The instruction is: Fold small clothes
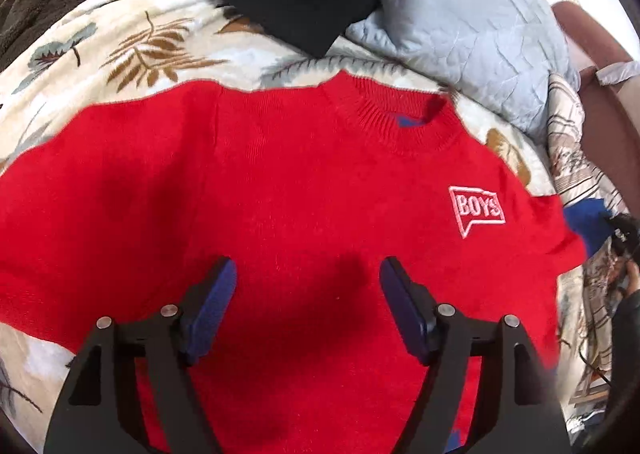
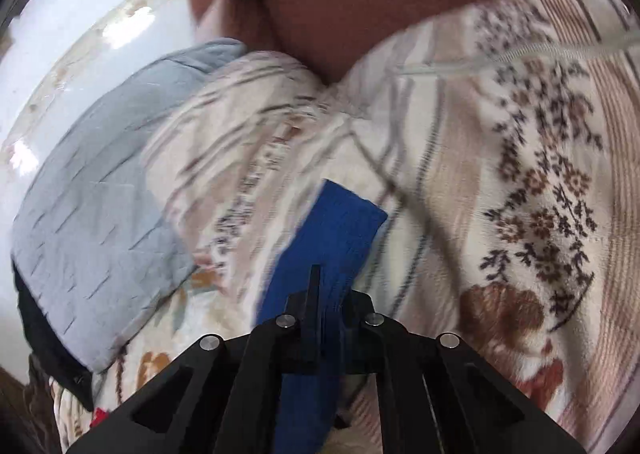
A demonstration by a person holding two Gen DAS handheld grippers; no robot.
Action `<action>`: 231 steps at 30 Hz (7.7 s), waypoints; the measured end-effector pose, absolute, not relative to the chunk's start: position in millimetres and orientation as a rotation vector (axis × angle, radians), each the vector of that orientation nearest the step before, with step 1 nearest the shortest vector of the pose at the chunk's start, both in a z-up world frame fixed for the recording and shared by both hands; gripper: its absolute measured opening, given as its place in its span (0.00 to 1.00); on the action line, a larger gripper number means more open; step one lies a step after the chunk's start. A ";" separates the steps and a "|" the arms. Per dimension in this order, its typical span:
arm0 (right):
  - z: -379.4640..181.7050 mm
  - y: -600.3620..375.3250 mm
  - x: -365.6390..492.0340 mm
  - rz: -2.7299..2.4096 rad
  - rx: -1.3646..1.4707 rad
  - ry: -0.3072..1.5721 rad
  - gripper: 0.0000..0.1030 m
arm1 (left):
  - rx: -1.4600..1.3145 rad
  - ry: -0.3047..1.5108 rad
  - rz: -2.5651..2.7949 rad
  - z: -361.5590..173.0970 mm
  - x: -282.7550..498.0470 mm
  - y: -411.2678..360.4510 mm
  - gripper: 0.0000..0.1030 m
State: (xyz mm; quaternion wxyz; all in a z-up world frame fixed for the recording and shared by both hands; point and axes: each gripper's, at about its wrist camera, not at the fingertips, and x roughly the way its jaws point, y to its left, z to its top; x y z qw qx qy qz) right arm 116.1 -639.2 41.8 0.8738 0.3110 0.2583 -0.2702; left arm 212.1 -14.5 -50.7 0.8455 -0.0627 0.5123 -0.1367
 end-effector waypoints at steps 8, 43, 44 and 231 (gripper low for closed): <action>70.2 -555.4 117.0 -0.339 0.554 0.540 0.05 | -0.061 1.072 -0.288 -48.0 202.9 -27.6 0.72; -41.2 -131.6 155.8 0.385 0.389 1.012 0.30 | -0.477 1.142 -0.466 -13.0 229.1 72.7 0.72; -37.4 -141.4 148.7 0.374 0.395 0.992 0.34 | -0.473 1.164 -0.501 -16.1 228.8 65.0 0.72; -53.6 -324.2 124.3 -0.049 0.513 0.749 0.07 | -0.671 1.159 -0.293 -52.2 173.0 82.6 0.73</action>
